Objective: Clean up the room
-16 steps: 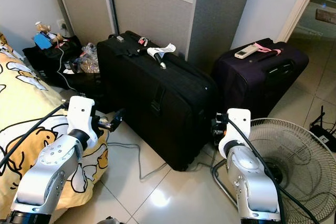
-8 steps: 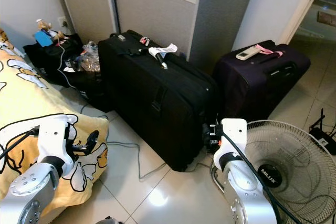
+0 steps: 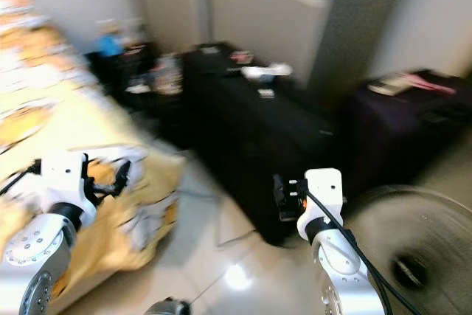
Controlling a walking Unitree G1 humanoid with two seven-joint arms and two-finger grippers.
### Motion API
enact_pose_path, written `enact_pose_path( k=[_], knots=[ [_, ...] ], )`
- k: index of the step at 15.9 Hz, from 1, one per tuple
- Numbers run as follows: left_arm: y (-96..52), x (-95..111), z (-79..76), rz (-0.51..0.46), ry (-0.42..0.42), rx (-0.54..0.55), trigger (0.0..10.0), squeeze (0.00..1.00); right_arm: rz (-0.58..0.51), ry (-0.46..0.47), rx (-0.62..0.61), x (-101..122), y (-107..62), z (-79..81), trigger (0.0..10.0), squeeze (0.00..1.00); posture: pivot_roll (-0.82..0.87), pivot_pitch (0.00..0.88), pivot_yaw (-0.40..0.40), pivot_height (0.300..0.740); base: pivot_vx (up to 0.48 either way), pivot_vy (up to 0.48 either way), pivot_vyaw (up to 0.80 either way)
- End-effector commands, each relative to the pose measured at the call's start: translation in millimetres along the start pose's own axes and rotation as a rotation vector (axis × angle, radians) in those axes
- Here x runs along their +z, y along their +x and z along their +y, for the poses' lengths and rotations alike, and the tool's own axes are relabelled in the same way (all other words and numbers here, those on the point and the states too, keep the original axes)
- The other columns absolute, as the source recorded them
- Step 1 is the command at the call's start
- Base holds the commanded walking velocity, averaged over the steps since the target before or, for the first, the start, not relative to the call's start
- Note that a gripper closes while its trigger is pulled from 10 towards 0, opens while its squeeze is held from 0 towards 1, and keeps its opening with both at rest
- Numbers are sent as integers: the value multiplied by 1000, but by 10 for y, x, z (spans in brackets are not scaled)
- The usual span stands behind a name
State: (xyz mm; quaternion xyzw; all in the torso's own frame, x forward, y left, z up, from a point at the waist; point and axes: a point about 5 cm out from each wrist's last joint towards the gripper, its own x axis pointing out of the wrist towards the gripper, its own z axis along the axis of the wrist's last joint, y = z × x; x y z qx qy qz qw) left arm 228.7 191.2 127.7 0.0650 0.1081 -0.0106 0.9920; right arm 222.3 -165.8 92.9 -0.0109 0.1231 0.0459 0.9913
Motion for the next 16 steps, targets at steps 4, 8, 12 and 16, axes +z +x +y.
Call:
enact_pose_path(
  k=[4, 8, 12, 16],
  knots=[
    [8, 33, -65, -24, 3, -40, 10000, 0, -16, 22, 19, 3, 26, 7, 10000, 1000, 47, 0, 29, 740, 0, 0, 800],
    [16, 12, -79, -11, -2, -42, 10000, 0, -5, 59, 48, -3, 55, 73, 10000, 1000, 52, 0, 27, 740, 0, 220, 400],
    [21, -11, -83, 6, -3, -35, 10000, 0, 18, 39, 36, -21, 92, 67, 10000, 0, 54, 0, 22, 740, 0, 345, 0],
    [21, -20, -87, 11, 9, -40, 10000, 0, 15, 64, 33, -18, 115, 77, 10000, 0, 63, 0, 20, 740, 0, 356, 0]
  ],
)
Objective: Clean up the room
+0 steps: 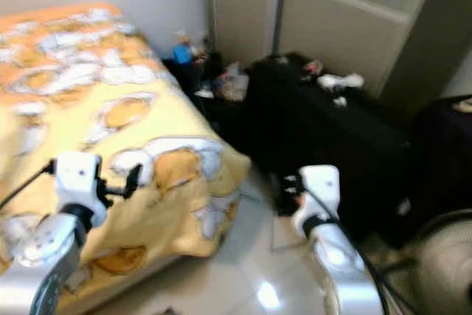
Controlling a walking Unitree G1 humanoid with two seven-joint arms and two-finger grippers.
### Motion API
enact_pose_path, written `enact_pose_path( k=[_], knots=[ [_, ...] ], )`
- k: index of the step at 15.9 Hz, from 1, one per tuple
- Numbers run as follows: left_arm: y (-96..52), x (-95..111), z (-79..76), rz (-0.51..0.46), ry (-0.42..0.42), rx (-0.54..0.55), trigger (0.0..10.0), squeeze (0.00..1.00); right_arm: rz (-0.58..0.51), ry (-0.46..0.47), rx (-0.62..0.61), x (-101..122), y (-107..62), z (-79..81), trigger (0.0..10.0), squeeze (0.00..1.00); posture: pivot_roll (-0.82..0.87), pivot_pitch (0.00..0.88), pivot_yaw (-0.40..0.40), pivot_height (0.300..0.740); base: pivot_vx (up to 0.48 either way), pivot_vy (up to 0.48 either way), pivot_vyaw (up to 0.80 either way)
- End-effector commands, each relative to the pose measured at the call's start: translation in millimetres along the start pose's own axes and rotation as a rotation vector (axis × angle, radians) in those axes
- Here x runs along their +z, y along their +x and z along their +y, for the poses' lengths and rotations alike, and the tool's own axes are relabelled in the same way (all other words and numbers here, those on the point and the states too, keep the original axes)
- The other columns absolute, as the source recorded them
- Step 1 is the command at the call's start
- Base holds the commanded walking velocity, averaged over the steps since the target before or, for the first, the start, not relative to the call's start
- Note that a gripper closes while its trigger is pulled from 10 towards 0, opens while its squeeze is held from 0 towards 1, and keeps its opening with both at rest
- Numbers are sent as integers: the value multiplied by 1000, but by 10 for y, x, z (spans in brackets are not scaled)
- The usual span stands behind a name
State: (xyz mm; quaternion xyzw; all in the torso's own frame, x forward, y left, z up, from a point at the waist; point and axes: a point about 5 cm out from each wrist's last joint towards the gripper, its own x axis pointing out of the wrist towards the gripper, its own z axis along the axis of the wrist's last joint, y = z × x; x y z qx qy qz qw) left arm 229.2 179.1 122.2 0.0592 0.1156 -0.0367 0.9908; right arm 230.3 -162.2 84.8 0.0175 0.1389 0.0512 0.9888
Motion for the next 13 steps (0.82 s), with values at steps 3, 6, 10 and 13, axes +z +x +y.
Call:
enact_pose_path(
  k=[3, 6, 10, 13],
  knots=[
    [3, 21, 26, -1, 26, 7, 10000, 0, -15, 6, 12, 44, 33, 66, 10000, 0, 72, 0, 13, 740, 0, 356, 0],
    [2, 25, 0, -3, 32, -6, 10000, 0, -19, 23, 34, 68, 58, 99, 10000, 0, 73, 0, 9, 740, 0, 354, 0],
    [13, 16, 0, 2, 26, -9, 10000, 0, -26, 18, 58, 102, 91, 111, 10000, 0, 63, 0, 8, 740, 0, 346, 0],
    [36, 15, -12, 4, 26, -23, 10000, 0, -23, 10, 62, 96, 96, 137, 10000, 0, 56, 0, 20, 740, 0, 341, 0]
  ],
)
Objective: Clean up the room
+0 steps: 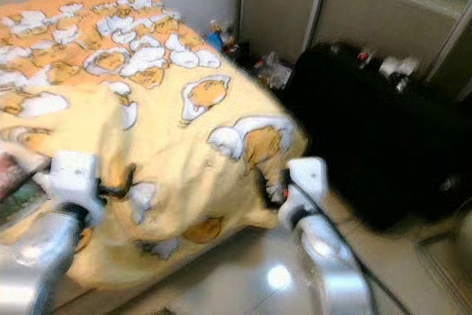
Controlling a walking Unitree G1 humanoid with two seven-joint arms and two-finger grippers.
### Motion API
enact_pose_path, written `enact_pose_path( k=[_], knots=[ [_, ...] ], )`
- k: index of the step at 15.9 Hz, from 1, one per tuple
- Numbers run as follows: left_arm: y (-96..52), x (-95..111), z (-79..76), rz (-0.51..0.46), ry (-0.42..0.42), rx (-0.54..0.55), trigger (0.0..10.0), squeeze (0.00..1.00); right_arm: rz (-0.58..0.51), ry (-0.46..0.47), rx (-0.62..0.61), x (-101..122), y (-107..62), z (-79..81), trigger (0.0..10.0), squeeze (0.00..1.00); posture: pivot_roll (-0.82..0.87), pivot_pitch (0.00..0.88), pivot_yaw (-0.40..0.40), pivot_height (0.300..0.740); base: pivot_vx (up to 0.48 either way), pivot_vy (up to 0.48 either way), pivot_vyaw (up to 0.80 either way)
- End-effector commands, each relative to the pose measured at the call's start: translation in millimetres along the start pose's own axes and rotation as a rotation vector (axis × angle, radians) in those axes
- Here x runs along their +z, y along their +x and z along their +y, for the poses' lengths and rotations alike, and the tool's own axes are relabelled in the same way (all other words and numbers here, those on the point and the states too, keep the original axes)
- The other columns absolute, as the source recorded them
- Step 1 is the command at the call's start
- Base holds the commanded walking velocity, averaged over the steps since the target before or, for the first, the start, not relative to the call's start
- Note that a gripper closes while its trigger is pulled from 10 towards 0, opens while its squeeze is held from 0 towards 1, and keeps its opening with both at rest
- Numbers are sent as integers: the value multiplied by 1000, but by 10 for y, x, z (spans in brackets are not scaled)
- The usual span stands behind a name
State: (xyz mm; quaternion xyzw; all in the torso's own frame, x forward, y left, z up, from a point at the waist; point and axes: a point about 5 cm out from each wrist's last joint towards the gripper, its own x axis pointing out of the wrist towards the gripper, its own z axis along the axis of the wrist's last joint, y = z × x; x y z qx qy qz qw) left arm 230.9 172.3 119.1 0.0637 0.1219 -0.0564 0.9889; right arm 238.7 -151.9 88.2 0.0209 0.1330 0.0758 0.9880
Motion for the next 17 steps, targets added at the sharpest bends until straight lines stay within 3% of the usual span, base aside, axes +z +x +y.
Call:
enact_pose_path(
  k=[1, 3, 17],
  knots=[
    [15, 39, 55, -9, 16, 12, 10000, 0, -12, 10, 14, 40, 19, 44, 10000, 0, 58, 0, 17, 740, 0, 341, 0],
    [12, 36, 61, -8, 16, 15, 10000, 0, -10, -8, 33, 35, 29, 62, 10000, 0, 65, 0, 10, 740, 0, 343, 0],
    [39, 66, 65, -13, 36, 6, 10000, 0, -2, -45, 34, 43, 86, 23, 10000, 0, 65, 0, 8, 740, 0, 332, 638]
  ],
)
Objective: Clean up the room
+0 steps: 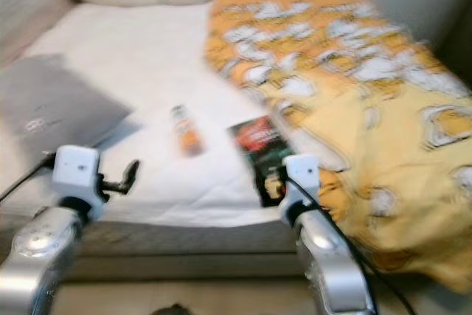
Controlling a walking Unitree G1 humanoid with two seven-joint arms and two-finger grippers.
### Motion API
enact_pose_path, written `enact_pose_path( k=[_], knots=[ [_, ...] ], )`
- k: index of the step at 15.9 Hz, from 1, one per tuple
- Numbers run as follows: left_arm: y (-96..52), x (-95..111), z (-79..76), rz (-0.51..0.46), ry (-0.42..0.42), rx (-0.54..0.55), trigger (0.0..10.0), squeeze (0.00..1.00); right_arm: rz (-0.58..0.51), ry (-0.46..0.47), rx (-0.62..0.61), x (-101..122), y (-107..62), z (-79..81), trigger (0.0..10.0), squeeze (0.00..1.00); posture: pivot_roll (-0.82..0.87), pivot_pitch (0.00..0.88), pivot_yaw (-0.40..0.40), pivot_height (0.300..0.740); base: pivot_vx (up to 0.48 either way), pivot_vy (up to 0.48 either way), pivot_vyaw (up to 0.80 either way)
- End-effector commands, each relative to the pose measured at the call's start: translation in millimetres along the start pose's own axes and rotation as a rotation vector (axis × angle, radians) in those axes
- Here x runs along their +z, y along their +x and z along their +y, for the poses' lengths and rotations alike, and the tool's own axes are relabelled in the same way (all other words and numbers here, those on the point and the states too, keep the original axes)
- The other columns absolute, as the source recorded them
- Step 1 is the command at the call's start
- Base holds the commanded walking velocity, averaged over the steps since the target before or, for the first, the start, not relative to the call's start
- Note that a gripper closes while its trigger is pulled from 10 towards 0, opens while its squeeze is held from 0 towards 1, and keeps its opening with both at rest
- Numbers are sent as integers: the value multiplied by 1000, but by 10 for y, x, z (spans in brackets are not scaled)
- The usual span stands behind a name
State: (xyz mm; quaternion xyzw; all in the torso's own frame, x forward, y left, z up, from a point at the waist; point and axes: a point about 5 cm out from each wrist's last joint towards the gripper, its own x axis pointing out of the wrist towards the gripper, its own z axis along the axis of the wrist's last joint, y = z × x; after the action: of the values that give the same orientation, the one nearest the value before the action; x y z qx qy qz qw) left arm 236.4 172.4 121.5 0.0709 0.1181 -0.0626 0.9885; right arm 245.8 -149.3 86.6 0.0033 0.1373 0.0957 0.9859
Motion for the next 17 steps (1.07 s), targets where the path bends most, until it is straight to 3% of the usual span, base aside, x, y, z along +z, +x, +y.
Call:
enact_pose_path(
  k=[1, 4, 8, 10, 17],
  knots=[
    [-4, 32, 59, -6, 21, 16, 10000, 0, -14, -8, 1, 44, 17, 8, 10000, 0, 65, 0, 9, 740, 0, 322, 519],
    [4, 39, 63, -7, 24, 14, 10000, 0, -15, -10, 0, 51, 24, 6, 10000, 0, 65, 0, 9, 740, 0, 325, 498],
    [53, 92, 30, -29, -60, 15, 10000, 0, -13, 37, -53, 49, 16, -89, 10000, 0, 58, 0, 11, 740, 0, 0, 0],
    [81, 91, 13, -31, -23, 8, 10000, 0, -19, 30, -54, 70, 20, -106, 10000, 0, 54, 0, 12, 740, 0, 0, 0],
    [147, 140, -19, -69, -26, -6, 10000, 0, -34, 44, -58, 152, 72, -131, 10000, 0, 53, 0, 0, 740, 0, 0, -58]
  ],
)
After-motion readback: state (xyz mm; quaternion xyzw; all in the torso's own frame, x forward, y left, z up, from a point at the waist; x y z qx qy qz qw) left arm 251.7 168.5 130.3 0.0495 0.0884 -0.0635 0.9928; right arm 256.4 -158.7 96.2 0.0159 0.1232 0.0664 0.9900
